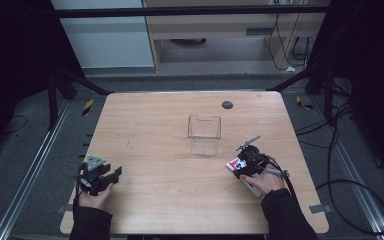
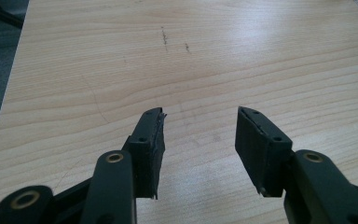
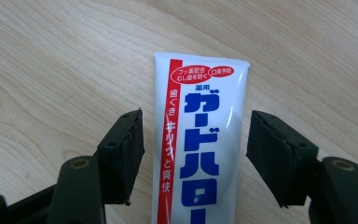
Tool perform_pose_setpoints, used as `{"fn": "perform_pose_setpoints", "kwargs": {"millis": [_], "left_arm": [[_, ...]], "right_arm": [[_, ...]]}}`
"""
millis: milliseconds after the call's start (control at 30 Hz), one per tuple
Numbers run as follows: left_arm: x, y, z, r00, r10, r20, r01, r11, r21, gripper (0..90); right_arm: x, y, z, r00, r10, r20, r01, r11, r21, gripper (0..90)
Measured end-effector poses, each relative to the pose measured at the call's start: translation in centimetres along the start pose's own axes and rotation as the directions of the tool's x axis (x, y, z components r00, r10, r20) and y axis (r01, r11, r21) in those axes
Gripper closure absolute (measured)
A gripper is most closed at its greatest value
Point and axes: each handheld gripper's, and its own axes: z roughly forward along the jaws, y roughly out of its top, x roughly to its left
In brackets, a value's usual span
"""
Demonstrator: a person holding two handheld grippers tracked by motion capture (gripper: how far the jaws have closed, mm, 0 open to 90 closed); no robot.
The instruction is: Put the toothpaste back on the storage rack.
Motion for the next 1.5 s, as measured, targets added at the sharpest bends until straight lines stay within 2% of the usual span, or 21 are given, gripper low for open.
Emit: {"fn": "perform_pose_setpoints", "kwargs": {"millis": [567,1100,1267,1500], "left_arm": [[0.0,0.0,0.0,1.0000,0.002,-0.002,-0.002,1.0000,0.001,51.3],[0.0,0.0,0.0,1.0000,0.002,-0.003,-0.002,1.0000,0.001,51.3],[0.0,0.0,0.0,1.0000,0.001,-0.003,-0.001,1.0000,0.000,51.3],[0.0,0.0,0.1,1.0000,-0.003,-0.002,0.003,1.0000,0.001,51.3]], "right_arm": [[-0.3,0.0,1.5,1.0000,0.008,0.003,-0.009,0.998,0.060,38.4],[-0.3,0.2,1.9,0.9999,0.001,-0.014,0.001,0.995,0.096,40.3],[-0.1,0.4,1.7,1.0000,-0.001,0.001,0.001,0.994,0.110,49.2],[-0.6,0.4,0.7,0.9995,0.024,-0.021,-0.022,0.996,0.092,63.3]]}}
